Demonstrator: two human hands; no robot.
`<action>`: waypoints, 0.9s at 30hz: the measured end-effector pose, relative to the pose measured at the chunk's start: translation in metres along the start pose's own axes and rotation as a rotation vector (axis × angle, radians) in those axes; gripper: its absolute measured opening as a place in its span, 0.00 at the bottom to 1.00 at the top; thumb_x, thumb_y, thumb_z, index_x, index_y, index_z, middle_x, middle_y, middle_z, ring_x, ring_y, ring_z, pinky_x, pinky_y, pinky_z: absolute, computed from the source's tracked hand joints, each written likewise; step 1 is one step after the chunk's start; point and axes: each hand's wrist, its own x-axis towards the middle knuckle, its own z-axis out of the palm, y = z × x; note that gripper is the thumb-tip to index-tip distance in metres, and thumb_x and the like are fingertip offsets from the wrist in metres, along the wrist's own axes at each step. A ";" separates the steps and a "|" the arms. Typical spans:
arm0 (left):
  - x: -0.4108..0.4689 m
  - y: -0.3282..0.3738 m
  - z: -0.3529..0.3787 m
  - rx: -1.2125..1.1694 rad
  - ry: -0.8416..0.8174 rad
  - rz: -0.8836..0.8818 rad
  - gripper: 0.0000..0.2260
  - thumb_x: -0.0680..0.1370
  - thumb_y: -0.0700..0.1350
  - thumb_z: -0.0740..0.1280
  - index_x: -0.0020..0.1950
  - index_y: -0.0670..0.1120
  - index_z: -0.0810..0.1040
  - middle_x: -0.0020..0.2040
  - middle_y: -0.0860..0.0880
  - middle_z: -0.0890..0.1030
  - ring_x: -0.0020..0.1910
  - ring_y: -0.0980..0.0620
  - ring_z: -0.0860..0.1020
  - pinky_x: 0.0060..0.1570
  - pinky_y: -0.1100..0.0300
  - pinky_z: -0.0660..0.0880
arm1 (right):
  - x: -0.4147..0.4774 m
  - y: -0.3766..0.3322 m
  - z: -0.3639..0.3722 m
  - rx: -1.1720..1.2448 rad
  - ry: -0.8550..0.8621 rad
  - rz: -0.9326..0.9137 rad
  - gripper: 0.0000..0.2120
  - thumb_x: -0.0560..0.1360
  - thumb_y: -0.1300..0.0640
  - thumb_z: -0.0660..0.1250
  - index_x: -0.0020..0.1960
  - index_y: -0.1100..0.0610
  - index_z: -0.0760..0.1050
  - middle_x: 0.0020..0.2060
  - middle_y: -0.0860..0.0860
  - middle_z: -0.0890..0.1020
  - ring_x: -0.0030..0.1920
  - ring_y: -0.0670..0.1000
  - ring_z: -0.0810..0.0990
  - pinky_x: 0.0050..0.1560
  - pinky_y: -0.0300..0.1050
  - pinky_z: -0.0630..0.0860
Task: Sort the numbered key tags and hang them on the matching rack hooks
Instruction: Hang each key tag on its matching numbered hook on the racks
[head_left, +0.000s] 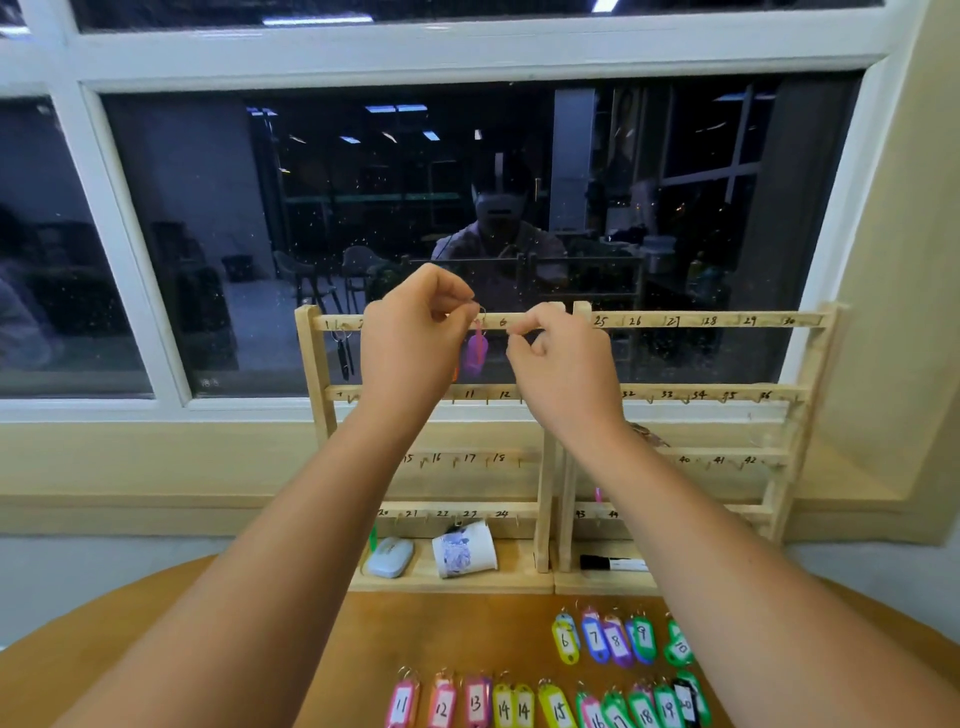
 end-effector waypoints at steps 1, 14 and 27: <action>0.002 0.000 0.002 0.005 0.000 -0.004 0.04 0.80 0.46 0.76 0.51 0.55 0.83 0.43 0.60 0.86 0.45 0.63 0.84 0.51 0.53 0.84 | -0.004 0.004 -0.002 0.016 0.009 -0.001 0.05 0.81 0.56 0.68 0.49 0.47 0.80 0.25 0.45 0.77 0.32 0.48 0.79 0.47 0.48 0.81; -0.011 -0.003 0.005 0.095 0.001 -0.009 0.05 0.81 0.46 0.73 0.54 0.56 0.81 0.44 0.59 0.85 0.34 0.53 0.83 0.40 0.48 0.83 | -0.067 0.047 -0.027 0.163 -0.117 0.166 0.06 0.84 0.55 0.68 0.52 0.44 0.81 0.32 0.55 0.83 0.33 0.54 0.82 0.38 0.40 0.75; -0.134 -0.061 -0.002 0.064 -0.221 -0.190 0.06 0.80 0.46 0.75 0.49 0.58 0.83 0.45 0.66 0.84 0.43 0.59 0.81 0.43 0.60 0.77 | -0.153 0.134 -0.004 -0.082 -0.434 0.450 0.08 0.78 0.56 0.74 0.41 0.46 0.83 0.36 0.41 0.85 0.39 0.37 0.81 0.38 0.34 0.72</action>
